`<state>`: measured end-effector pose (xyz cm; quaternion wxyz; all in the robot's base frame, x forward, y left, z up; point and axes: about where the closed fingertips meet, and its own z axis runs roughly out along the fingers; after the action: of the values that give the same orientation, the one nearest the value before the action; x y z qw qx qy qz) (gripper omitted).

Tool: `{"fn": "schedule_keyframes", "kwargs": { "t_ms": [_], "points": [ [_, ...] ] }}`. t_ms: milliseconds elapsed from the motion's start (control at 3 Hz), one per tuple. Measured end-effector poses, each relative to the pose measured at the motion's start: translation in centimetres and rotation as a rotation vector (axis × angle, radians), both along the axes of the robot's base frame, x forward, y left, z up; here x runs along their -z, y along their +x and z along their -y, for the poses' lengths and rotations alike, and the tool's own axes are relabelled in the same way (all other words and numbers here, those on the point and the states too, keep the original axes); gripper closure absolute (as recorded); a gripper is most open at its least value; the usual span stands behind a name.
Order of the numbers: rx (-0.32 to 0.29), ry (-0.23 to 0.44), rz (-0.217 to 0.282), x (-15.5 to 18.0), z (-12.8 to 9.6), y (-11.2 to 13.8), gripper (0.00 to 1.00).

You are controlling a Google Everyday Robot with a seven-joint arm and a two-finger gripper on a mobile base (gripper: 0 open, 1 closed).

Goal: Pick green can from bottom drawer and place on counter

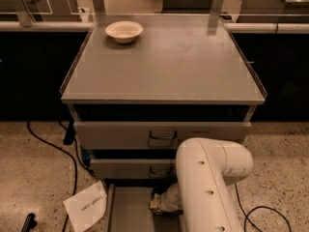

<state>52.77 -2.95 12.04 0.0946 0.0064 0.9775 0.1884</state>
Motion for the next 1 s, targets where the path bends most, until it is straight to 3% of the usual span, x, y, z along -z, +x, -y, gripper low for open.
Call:
{"fn": "schedule_keyframes", "kwargs": {
  "t_ms": [333, 667, 1000],
  "points": [
    [-0.021, 0.042, 0.004, -0.6, -0.2, -0.4, 1.00],
    [-0.088, 0.140, 0.023, -3.2, -0.4, -2.1, 1.00],
    [-0.106, 0.239, 0.035, -6.1, 1.3, -4.4, 1.00]
  ]
}}
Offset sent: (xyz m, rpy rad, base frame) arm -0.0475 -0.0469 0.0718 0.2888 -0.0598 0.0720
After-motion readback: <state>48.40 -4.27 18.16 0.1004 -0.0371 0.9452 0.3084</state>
